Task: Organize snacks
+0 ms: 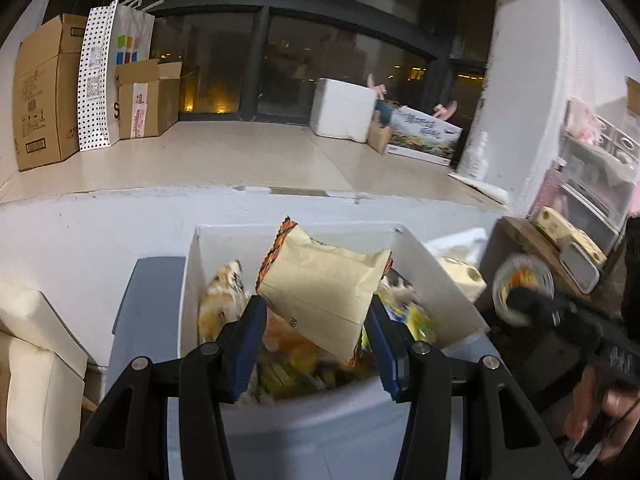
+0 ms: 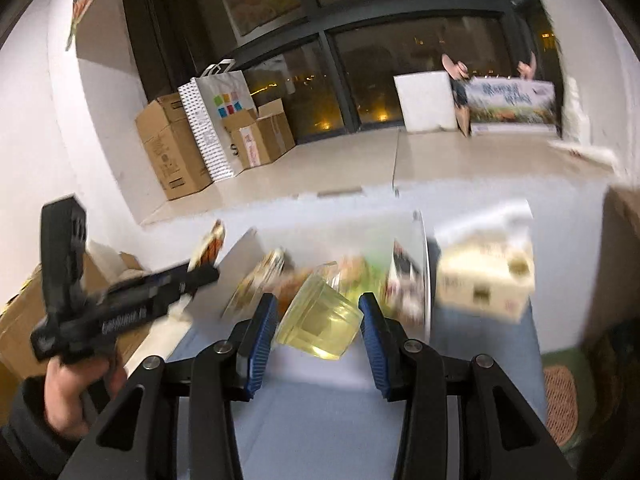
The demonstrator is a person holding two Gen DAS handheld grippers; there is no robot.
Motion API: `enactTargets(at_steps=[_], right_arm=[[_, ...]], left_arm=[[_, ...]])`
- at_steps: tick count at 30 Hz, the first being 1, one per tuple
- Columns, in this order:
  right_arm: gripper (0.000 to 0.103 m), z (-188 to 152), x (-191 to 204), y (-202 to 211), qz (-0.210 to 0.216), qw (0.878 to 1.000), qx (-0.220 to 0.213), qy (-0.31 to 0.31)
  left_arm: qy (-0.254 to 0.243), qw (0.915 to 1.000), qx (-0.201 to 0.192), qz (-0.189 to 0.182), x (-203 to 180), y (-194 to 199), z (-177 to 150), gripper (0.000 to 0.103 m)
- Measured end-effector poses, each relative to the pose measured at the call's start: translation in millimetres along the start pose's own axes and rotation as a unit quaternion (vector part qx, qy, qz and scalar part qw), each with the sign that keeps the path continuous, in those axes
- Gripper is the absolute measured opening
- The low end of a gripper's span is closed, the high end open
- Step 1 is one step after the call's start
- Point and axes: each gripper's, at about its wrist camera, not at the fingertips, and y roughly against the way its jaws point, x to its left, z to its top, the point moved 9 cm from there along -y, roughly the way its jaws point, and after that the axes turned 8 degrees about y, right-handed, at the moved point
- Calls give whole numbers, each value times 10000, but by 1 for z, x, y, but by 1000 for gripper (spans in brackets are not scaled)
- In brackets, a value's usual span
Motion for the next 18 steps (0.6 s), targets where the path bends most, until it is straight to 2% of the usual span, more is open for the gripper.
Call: enactTargets(at_steps=[1,3,4,5,7,9,11,13,16,18], right_arm=[[46,9,-6,-11,-25,10000,42,-42],[47,24,-18,-33,-90,9997,165,-138],[49,29,-24,-43,-111,9995,250,-170],[69,33,-31,-53,-148,9991,347,-214],[102,38,-44,-58,-217,9984,277,-443],[103,40,-45,-52,-9,9976,80,-685],[103,39,-43,-47,35,9976,5,-690],[103,33,-39,-44,-291,9987,128,-389],[103,30,-29,-37,-547,9984,138,-13],[103,27,-18,-23,-766,9966,41,293]], left_arm=[[-16,10000,63,3,2,-8,4,55],[-36,9999,99,101,7,-19,9,64],[-45,9995,237,198,11,-27,8,85],[15,9989,373,284,14,-34,5,103],[173,9978,566,289,19,-40,-2,103],[210,9974,603,335,25,-42,-7,103],[125,9975,460,520,30,-38,-8,103],[72,9974,277,656,31,-29,-8,103],[-19,9984,-215,525,23,-2,-3,103],[-141,9971,-478,576,20,13,-2,103]])
